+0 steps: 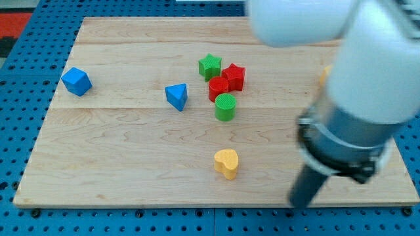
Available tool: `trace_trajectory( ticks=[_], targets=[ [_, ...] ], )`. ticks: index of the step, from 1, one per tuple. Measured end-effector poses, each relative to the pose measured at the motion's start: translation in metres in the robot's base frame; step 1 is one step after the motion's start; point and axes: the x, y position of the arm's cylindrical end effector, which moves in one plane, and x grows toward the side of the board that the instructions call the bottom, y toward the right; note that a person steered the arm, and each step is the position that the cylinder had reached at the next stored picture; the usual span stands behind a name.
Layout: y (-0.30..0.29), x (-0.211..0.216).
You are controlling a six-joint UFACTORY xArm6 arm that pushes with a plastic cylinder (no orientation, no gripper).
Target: Push yellow heart towards center right
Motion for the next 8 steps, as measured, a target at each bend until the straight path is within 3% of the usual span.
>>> trace_trajectory(
  ticks=[2, 3, 5, 6, 7, 8],
  targets=[
    [-0.124, -0.007],
    [-0.127, -0.03],
    [-0.017, -0.079],
    [-0.004, -0.081],
    [-0.036, -0.056],
    [-0.012, -0.07]
  ],
)
